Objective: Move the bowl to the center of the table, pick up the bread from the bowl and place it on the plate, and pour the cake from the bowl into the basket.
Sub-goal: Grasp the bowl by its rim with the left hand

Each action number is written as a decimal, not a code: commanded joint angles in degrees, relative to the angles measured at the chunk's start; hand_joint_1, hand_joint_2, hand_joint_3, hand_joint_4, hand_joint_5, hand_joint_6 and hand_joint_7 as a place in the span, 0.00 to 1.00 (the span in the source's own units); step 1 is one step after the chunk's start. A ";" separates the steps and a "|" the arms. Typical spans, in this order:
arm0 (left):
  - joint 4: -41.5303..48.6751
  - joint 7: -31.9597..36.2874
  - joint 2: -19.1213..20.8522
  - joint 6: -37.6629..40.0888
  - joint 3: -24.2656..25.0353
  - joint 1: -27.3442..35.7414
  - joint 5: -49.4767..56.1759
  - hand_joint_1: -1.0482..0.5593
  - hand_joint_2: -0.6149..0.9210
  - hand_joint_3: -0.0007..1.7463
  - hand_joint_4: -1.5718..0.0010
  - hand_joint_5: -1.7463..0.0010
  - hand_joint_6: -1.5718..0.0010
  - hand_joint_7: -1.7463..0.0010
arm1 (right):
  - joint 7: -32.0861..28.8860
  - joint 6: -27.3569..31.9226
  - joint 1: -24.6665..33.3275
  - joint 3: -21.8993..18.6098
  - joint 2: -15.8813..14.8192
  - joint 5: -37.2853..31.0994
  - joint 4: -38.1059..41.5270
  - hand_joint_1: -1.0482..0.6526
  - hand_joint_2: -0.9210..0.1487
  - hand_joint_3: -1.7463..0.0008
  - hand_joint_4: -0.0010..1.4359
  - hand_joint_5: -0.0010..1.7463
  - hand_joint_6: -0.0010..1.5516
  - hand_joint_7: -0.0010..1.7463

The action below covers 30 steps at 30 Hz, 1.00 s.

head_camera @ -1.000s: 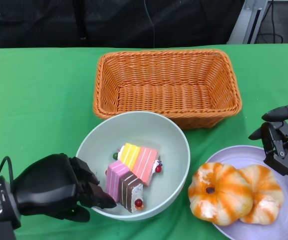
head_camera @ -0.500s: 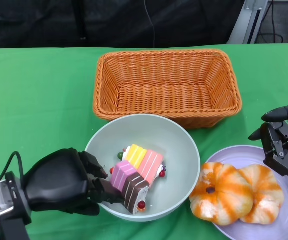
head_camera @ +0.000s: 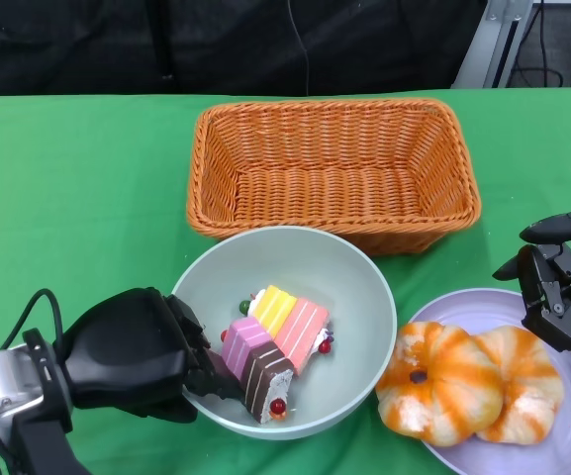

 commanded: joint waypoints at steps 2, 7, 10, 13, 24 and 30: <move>0.53 -2.13 -0.33 -1.26 -1.10 0.13 0.40 0.35 1.00 0.08 0.43 0.87 0.38 0.98 | -0.95 0.52 0.36 -0.32 0.05 0.44 -1.41 0.55 0.29 0.47 0.50 0.93 0.44 0.71; 1.67 -1.16 -0.84 -2.03 -1.25 -0.41 1.13 0.35 1.00 0.07 0.42 0.85 0.37 0.97 | -1.51 -0.08 0.22 -0.34 0.28 -0.04 -1.02 0.55 0.28 0.47 0.50 0.93 0.43 0.73; 1.80 -0.67 -1.00 -1.80 -1.20 -0.36 1.57 0.35 1.00 0.08 0.42 0.85 0.37 0.97 | -1.49 0.24 0.09 -0.36 0.36 0.28 -0.95 0.55 0.29 0.47 0.51 0.94 0.43 0.74; 1.76 0.22 -1.33 -1.10 -1.06 0.06 2.05 0.35 1.00 0.08 0.43 0.84 0.37 0.97 | -1.32 0.59 0.09 -0.31 0.21 0.35 -1.01 0.56 0.28 0.47 0.50 0.93 0.43 0.74; 4.86 8.83 -3.10 -2.27 -1.71 -0.34 3.67 0.39 1.00 0.07 0.40 0.78 0.34 0.96 | -1.63 0.88 0.14 -0.37 0.35 0.45 -1.22 0.56 0.29 0.48 0.50 0.92 0.43 0.72; 7.72 16.71 -4.12 -2.81 -3.14 -1.45 6.05 0.40 1.00 0.01 0.52 0.30 0.27 0.91 | -1.93 0.64 0.20 -0.37 0.45 0.20 -1.35 0.56 0.29 0.48 0.51 0.92 0.44 0.72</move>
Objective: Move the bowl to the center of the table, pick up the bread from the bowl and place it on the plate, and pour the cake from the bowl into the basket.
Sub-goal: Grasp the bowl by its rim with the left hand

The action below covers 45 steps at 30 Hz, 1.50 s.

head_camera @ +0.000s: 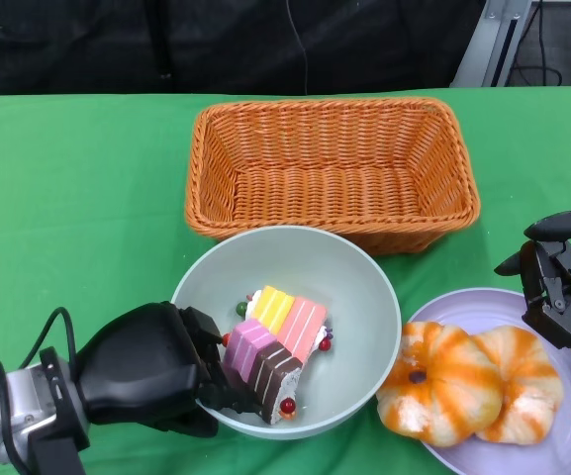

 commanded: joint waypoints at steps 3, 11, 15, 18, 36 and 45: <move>1.99 6.98 -0.35 -0.02 -1.07 -1.04 2.45 0.41 1.00 0.00 0.57 0.16 0.33 0.77 | -0.27 -0.04 0.25 -0.21 -0.40 0.18 -0.60 0.56 0.29 0.48 0.51 0.92 0.43 0.72; 3.91 13.68 -0.70 0.59 -1.93 -1.43 3.92 0.44 1.00 0.00 0.63 0.00 0.49 0.45 | -0.04 0.22 0.29 -0.23 -0.43 0.46 -0.57 0.55 0.29 0.47 0.51 0.92 0.43 0.72; 4.24 15.58 -0.79 0.61 -1.90 -1.29 3.74 0.45 1.00 0.01 0.63 0.00 0.51 0.39 | -0.06 0.81 0.25 -0.32 -0.30 1.03 -0.88 0.56 0.29 0.47 0.51 0.92 0.44 0.72; 4.49 16.71 -0.69 0.40 -2.10 -1.39 3.80 0.47 1.00 0.05 0.62 0.00 0.57 0.28 | 0.23 0.74 0.33 -0.29 -0.35 1.11 -0.98 0.56 0.29 0.47 0.51 0.92 0.44 0.72; 6.24 26.40 -0.97 -0.33 -3.02 -1.71 5.37 0.54 1.00 0.14 0.62 0.00 0.61 0.20 | 0.24 1.14 0.53 -0.63 -0.25 1.59 -1.28 0.56 0.28 0.48 0.52 0.91 0.44 0.71; 6.11 31.07 -0.14 -1.34 -3.78 -1.86 6.14 0.50 1.00 0.12 0.60 0.07 0.58 0.29 | -0.24 2.20 0.72 -0.67 -0.18 1.85 -2.10 0.57 0.27 0.49 0.52 0.90 0.43 0.70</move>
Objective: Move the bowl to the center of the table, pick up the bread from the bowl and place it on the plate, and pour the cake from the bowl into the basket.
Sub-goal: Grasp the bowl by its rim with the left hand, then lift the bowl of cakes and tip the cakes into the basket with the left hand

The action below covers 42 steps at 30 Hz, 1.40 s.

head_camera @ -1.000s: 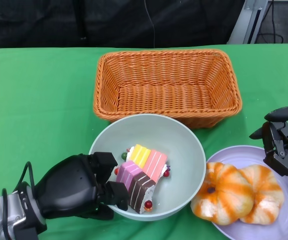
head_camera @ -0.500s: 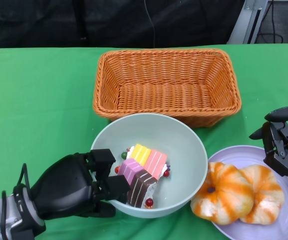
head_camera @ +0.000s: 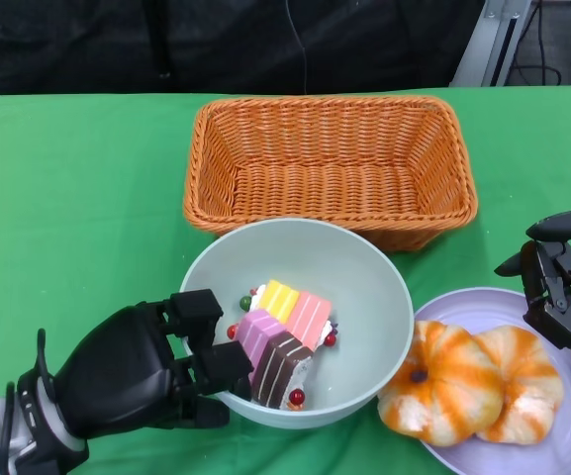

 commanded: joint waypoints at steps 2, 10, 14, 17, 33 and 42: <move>-0.86 3.42 1.58 -1.24 0.06 -1.27 -0.02 0.49 1.00 0.13 0.59 0.08 0.58 0.30 | -0.15 0.23 0.37 -0.50 -0.37 0.77 -0.90 0.57 0.27 0.49 0.52 0.90 0.43 0.69; -1.48 4.04 2.37 -1.94 0.33 -0.91 -0.20 0.49 1.00 0.14 0.59 0.08 0.58 0.30 | -0.57 -0.08 0.40 -0.55 -0.29 0.32 -0.87 0.57 0.27 0.49 0.52 0.90 0.43 0.70; -2.09 4.97 2.84 -2.56 0.49 -0.62 -0.29 0.48 1.00 0.15 0.57 0.10 0.58 0.31 | -0.05 -0.49 0.24 -0.63 -0.40 0.50 -0.34 0.57 0.27 0.49 0.52 0.90 0.43 0.71; -2.14 5.16 2.90 -2.61 0.43 -0.62 -0.25 0.49 1.00 0.15 0.57 0.11 0.57 0.32 | 0.07 -0.50 0.21 -0.67 -0.41 0.55 -0.27 0.57 0.26 0.49 0.52 0.90 0.43 0.71; -8.56 0.36 2.93 -5.67 7.90 1.73 -7.31 0.63 0.91 0.31 0.60 0.05 0.65 0.09 | 1.10 -1.78 -0.58 -1.11 -1.07 0.30 1.96 0.56 0.25 0.52 0.51 0.91 0.43 0.70; -7.74 -1.21 1.17 -5.97 9.92 0.77 -8.67 0.62 0.91 0.36 0.62 0.02 0.66 0.08 | 0.59 -1.68 -0.59 -1.14 -0.60 -0.07 2.18 0.57 0.25 0.52 0.53 0.89 0.44 0.70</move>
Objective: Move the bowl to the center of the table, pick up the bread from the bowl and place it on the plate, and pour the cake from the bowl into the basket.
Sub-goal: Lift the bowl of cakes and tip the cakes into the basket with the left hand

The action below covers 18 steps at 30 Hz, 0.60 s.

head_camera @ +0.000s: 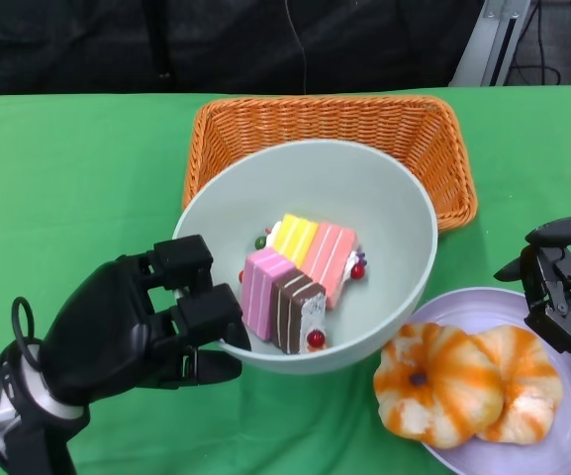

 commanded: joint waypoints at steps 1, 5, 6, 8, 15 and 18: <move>0.22 -0.61 -0.14 -0.51 1.67 -0.53 -1.78 0.62 0.90 0.37 0.62 0.02 0.65 0.08 | -1.37 -0.35 -0.48 -0.52 -0.41 -0.31 -0.11 0.57 0.27 0.50 0.54 0.89 0.44 0.70; 0.12 -0.94 -0.24 -0.26 2.44 -0.93 -1.73 0.61 0.90 0.38 0.62 0.01 0.65 0.08 | -1.74 -1.12 -0.63 -0.20 -0.23 -0.76 0.21 0.58 0.29 0.47 0.54 0.89 0.45 0.70; 0.14 -0.99 -0.25 -0.31 2.64 -1.08 -1.74 0.61 0.89 0.38 0.62 0.01 0.65 0.08 | -1.55 -1.62 -0.73 -0.16 -0.28 -0.95 0.57 0.57 0.30 0.46 0.54 0.89 0.45 0.70; 0.15 -1.35 -0.37 -0.48 3.12 -1.25 -1.94 0.61 0.88 0.41 0.61 0.02 0.65 0.08 | -1.06 -2.13 -0.94 -0.13 -0.51 -1.00 1.25 0.57 0.29 0.47 0.54 0.89 0.44 0.70; 0.65 -3.83 -1.40 -0.99 4.47 -2.45 -3.22 0.62 0.85 0.47 0.61 0.04 0.67 0.07 | -0.20 -2.83 -1.36 -0.25 -0.67 -0.77 2.31 0.57 0.29 0.48 0.53 0.90 0.44 0.71; 1.80 -4.69 -2.41 -1.63 4.99 -3.36 -4.59 0.61 0.85 0.47 0.60 0.04 0.67 0.08 | -0.05 -2.72 -1.11 -0.04 -0.70 -0.83 1.76 0.56 0.28 0.49 0.53 0.89 0.44 0.70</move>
